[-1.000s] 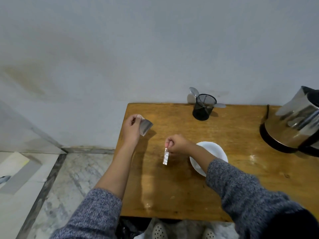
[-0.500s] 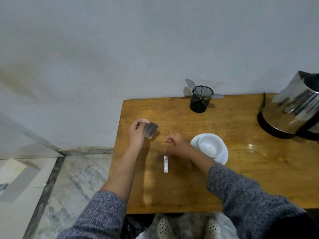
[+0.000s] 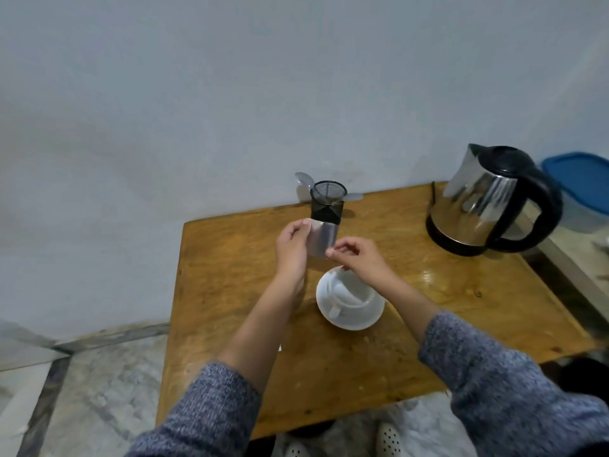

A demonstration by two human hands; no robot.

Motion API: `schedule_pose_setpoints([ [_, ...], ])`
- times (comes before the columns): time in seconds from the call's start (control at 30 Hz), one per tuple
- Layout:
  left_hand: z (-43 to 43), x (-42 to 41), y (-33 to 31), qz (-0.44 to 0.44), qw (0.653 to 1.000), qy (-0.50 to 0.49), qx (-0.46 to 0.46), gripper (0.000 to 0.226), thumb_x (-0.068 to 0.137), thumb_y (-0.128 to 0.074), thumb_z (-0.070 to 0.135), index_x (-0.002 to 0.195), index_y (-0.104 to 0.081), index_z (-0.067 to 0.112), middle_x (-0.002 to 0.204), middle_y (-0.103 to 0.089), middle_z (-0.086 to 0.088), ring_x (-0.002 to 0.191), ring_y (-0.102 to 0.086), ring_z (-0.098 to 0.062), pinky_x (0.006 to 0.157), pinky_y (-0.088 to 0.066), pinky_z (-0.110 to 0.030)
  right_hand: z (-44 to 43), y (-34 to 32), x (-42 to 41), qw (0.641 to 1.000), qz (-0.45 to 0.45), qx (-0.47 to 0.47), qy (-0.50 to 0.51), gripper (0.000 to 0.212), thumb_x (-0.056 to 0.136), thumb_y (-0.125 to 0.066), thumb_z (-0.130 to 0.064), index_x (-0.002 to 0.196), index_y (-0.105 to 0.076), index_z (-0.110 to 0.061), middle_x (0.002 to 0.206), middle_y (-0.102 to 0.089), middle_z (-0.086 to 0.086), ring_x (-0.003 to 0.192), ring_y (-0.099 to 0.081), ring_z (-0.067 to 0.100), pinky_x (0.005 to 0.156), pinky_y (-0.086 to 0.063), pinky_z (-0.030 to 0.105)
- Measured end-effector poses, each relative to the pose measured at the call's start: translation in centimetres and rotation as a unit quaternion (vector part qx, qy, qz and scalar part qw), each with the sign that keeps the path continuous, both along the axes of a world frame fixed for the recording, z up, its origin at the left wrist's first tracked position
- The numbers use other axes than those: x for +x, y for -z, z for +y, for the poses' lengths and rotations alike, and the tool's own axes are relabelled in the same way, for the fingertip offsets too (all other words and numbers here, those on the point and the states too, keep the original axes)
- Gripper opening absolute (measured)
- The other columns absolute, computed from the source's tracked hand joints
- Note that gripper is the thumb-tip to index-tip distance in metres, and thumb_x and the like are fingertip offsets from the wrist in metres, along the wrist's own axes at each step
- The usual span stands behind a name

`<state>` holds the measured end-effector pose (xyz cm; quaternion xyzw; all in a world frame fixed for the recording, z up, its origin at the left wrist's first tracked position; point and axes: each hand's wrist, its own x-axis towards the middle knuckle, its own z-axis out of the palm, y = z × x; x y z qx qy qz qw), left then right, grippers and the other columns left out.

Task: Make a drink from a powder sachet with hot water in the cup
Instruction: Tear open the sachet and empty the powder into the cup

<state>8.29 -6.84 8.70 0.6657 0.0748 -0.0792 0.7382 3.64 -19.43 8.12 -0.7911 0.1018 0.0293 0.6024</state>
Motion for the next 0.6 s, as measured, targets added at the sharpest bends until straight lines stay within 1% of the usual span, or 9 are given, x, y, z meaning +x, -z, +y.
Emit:
schedule_pose_setpoints([
  [0.07, -0.7, -0.1, 0.1, -0.006, 1.0, 0.02, 0.007, 0.013, 0.091, -0.052, 0.017, 0.097, -0.062, 0.012, 0.085, -0.061, 0.005, 0.083, -0.054, -0.01, 0.072, -0.043, -0.02, -1.4, -0.1, -0.2, 0.998, 0.013, 0.036, 0.044, 0.002, 0.088, -0.062, -0.013, 0.088, -0.061, -0.015, 0.081, -0.062, 0.004, 0.071, -0.059, 0.011, 0.058, -0.051, 0.015],
  [0.1, -1.0, -0.2, 0.1, -0.007, 0.999, 0.035, 0.011, 0.011, 0.09, -0.052, 0.015, 0.097, -0.061, 0.012, 0.085, -0.061, 0.004, 0.083, -0.054, -0.01, 0.071, -0.043, -0.02, -2.0, -0.1, -0.4, 0.994, 0.025, 0.082, 0.069, 0.004, 0.09, -0.059, -0.012, 0.088, -0.059, -0.015, 0.084, -0.062, 0.005, 0.073, -0.061, 0.012, 0.059, -0.052, 0.015],
  [0.2, -1.9, -0.5, 0.3, -0.003, 0.996, 0.093, 0.015, 0.013, 0.087, -0.056, 0.008, 0.097, -0.058, 0.017, 0.083, -0.061, 0.001, 0.081, -0.058, -0.013, 0.074, -0.046, -0.022, -3.4, -0.5, -1.0, 0.952, 0.068, 0.265, 0.139, 0.006, 0.093, -0.054, -0.008, 0.089, -0.053, -0.013, 0.083, -0.062, 0.005, 0.064, -0.062, 0.01, 0.054, -0.055, 0.015],
  [0.27, -2.4, -0.6, 0.5, -0.003, 0.991, 0.129, 0.034, 0.019, 0.084, -0.058, 0.005, 0.096, -0.058, 0.019, 0.08, -0.059, 0.001, 0.081, -0.058, -0.014, 0.079, -0.047, -0.026, -4.0, -0.6, -1.2, 0.929, 0.087, 0.316, 0.172, 0.004, 0.092, -0.054, -0.008, 0.091, -0.053, -0.011, 0.082, -0.062, 0.007, 0.058, -0.063, 0.009, 0.051, -0.055, 0.017],
  [0.33, -2.7, -0.6, 0.4, -0.005, 0.983, 0.17, 0.066, 0.024, 0.082, -0.061, 0.003, 0.1, -0.058, 0.019, 0.08, -0.058, 0.002, 0.082, -0.057, -0.015, 0.081, -0.047, -0.028, -4.6, -0.3, -1.4, 0.924, 0.098, 0.315, 0.191, 0.002, 0.092, -0.055, -0.008, 0.094, -0.053, -0.009, 0.078, -0.061, 0.008, 0.057, -0.059, 0.01, 0.05, -0.054, 0.017],
  [0.37, -2.9, -0.6, 0.3, -0.006, 0.977, 0.194, 0.085, 0.027, 0.081, -0.061, 0.002, 0.103, -0.058, 0.018, 0.082, -0.057, 0.002, 0.084, -0.057, -0.016, 0.079, -0.047, -0.025, -4.8, 0.0, -1.5, 0.928, 0.101, 0.301, 0.194, 0.004, 0.092, -0.055, -0.008, 0.096, -0.053, -0.008, 0.076, -0.06, 0.008, 0.056, -0.057, 0.01, 0.05, -0.053, 0.017],
  [0.47, -3.5, -0.4, -0.5, -0.01, 0.954, 0.257, 0.153, 0.044, 0.079, -0.062, -0.001, 0.119, -0.051, 0.013, 0.091, -0.053, 0.0, 0.078, -0.054, -0.01, 0.065, -0.046, -0.012, -5.5, 0.5, -1.7, 0.946, 0.108, 0.246, 0.182, 0.004, 0.092, -0.054, -0.007, 0.095, -0.053, -0.008, 0.071, -0.059, 0.007, 0.053, -0.054, 0.011, 0.048, -0.05, 0.016],
  [0.53, -4.1, 0.0, -0.6, -0.005, 0.938, 0.292, 0.188, 0.053, 0.079, -0.061, -0.004, 0.127, -0.046, 0.01, 0.101, -0.051, -0.005, 0.076, -0.052, -0.009, 0.065, -0.045, -0.015, -6.0, 1.1, -1.7, 0.957, 0.11, 0.209, 0.169, 0.004, 0.092, -0.054, -0.005, 0.091, -0.054, -0.01, 0.068, -0.057, 0.008, 0.051, -0.05, 0.013, 0.043, -0.045, 0.017],
  [0.6, -4.6, 0.3, -0.4, -0.009, 0.919, 0.328, 0.22, 0.052, 0.079, -0.06, -0.004, 0.128, -0.047, 0.009, 0.107, -0.05, -0.007, 0.081, -0.053, -0.015, 0.067, -0.044, -0.018, -6.5, 1.5, -1.8, 0.971, 0.12, 0.145, 0.145, 0.004, 0.091, -0.055, -0.006, 0.091, -0.054, -0.011, 0.067, -0.056, 0.008, 0.052, -0.048, 0.014, 0.046, -0.042, 0.021],
])
